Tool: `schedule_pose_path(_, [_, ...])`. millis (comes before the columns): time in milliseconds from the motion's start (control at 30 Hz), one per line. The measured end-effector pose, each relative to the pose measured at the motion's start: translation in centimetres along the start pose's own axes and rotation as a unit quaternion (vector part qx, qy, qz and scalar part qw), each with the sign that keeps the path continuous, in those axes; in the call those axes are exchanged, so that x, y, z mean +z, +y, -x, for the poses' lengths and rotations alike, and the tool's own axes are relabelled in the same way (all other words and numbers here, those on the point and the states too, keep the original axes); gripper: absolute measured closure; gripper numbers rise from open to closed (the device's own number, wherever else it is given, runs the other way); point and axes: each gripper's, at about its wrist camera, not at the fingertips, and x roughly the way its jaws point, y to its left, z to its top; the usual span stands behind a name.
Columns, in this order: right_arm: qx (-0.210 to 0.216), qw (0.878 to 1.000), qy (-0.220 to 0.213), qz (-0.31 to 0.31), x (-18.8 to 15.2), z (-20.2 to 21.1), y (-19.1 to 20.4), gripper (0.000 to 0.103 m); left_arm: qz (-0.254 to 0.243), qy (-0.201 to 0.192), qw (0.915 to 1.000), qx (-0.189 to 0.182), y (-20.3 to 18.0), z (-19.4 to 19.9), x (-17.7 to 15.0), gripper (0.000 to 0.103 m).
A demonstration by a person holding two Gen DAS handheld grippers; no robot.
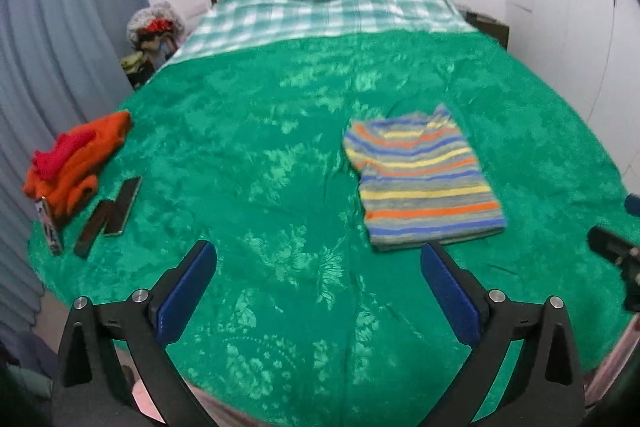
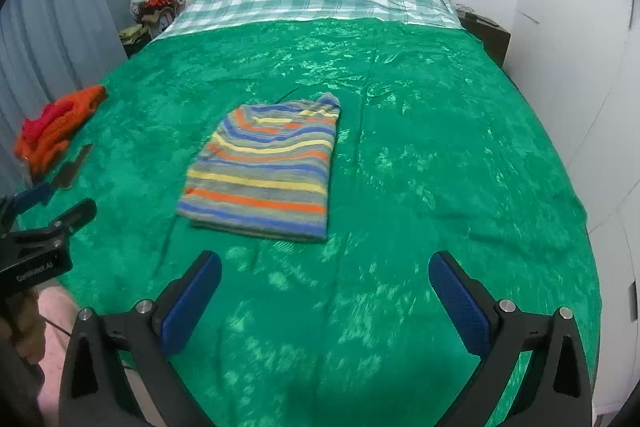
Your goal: Fold small clothes
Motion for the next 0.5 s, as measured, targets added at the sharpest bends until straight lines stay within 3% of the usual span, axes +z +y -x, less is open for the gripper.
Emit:
schedule_pose_path(133, [0.003,1.0,-0.015,0.01,-0.4,2.6,1.0,0.001,0.008,-0.008,0.9999,0.001,0.2,2.5,0.0,0.001])
schedule_pose_path(267, [0.006,0.999,-0.032,0.016,-0.5,5.2,1.7,0.001,0.003,-0.024,0.9993,0.027,0.0,4.5,0.1,0.001])
schedule_pose_path(500, [-0.003,0.999,-0.044,0.031,-0.3,7.9,2.5,0.001,0.026,-0.018,0.9994,0.013,0.5,6.0,0.2,0.001])
